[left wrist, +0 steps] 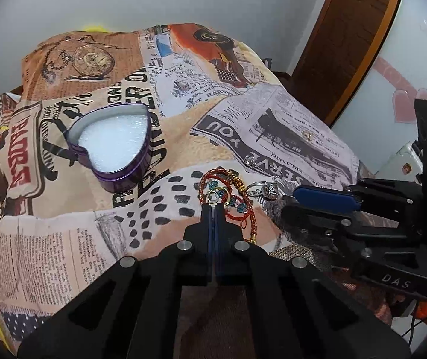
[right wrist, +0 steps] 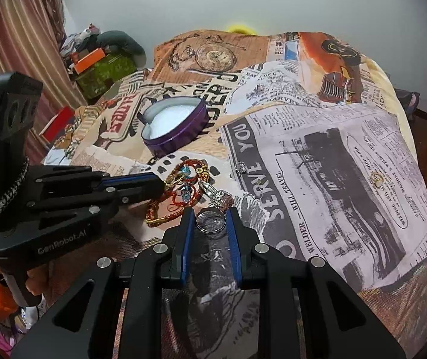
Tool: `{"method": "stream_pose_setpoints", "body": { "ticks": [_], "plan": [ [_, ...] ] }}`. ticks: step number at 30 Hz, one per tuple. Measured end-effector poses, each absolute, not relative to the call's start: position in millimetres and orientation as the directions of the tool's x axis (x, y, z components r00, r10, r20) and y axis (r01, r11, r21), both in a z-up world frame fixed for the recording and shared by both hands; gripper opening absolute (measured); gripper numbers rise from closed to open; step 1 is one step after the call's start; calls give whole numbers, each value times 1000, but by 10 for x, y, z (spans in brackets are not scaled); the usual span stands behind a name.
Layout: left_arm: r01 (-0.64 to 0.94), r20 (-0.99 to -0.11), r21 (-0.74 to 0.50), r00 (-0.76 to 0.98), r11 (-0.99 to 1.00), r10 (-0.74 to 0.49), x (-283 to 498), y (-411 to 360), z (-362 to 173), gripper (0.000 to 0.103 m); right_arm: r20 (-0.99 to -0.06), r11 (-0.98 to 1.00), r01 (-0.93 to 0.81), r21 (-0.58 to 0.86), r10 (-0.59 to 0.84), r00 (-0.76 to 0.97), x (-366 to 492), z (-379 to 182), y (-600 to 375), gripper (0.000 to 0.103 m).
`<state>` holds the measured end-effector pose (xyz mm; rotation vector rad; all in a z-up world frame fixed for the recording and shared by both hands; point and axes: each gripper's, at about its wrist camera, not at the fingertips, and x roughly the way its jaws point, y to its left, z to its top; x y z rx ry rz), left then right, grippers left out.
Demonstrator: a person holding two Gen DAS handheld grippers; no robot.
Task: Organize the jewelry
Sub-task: 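Grasp a silver ring with the right tool while the left tool grasps a silver earring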
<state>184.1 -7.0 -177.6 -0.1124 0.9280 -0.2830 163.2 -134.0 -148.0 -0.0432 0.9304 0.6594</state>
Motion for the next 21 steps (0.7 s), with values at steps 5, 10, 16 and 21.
{"method": "stream_pose_setpoints", "body": {
  "ticks": [5,10,16,21],
  "plan": [
    [170,-751,-238,592,956,-292,1769,28,-1667,0,-750,802,-556,218,502,431,1551,-1420,-1308,20],
    [184,-753,-238,585,954,-301,1734,41,-1617,1,-754,804,-557,208,495,433,1507,-1439,-1334,20],
    [209,-774,-231,552,950,-310,1810,-76,-1672,17,-747,813,-536,225,497,442,1529,-1417,-1407,20],
    [233,-782,-231,533,945,-323,1921,-218,-1695,26,-744,822,-522,227,492,452,1565,-1426,-1484,20]
  ]
}}
